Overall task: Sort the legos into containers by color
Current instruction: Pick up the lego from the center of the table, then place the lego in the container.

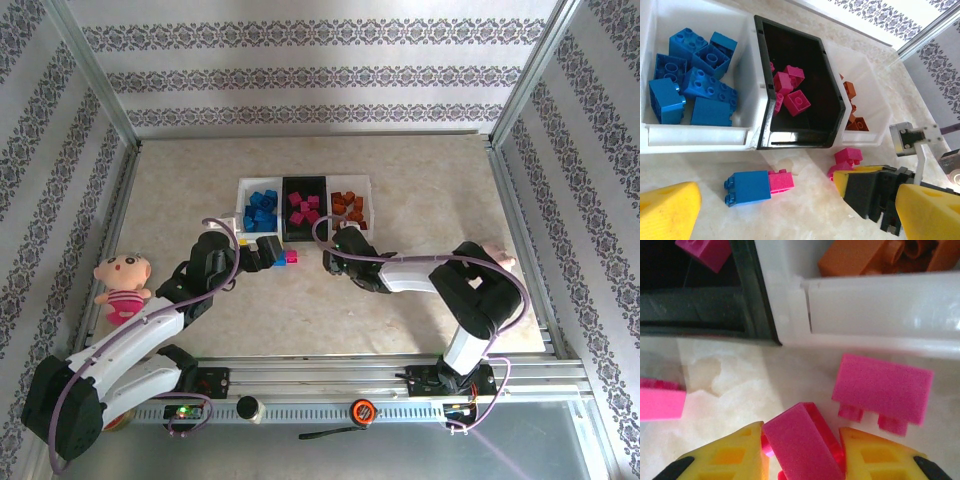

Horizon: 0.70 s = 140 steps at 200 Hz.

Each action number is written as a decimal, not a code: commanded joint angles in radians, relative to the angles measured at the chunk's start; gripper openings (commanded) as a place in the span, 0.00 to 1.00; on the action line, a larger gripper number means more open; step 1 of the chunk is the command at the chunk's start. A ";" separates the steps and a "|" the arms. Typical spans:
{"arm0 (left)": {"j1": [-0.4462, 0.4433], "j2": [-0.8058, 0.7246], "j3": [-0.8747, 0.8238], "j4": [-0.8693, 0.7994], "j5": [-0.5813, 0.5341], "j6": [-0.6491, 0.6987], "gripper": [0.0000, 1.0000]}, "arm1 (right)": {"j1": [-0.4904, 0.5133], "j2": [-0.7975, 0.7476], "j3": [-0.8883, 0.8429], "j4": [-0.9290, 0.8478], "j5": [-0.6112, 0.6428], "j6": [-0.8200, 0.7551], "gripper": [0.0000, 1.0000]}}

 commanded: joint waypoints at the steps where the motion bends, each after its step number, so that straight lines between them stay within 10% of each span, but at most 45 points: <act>1: 0.007 -0.021 -0.015 -0.037 -0.019 0.008 1.00 | 0.015 -0.068 -0.058 -0.004 -0.055 -0.024 0.27; 70: 0.006 -0.076 -0.073 -0.069 -0.030 0.013 1.00 | 0.057 -0.372 -0.032 -0.139 -0.164 -0.091 0.25; 140: 0.007 -0.121 -0.098 -0.134 -0.030 -0.008 1.00 | -0.039 0.025 0.438 -0.201 -0.135 -0.122 0.25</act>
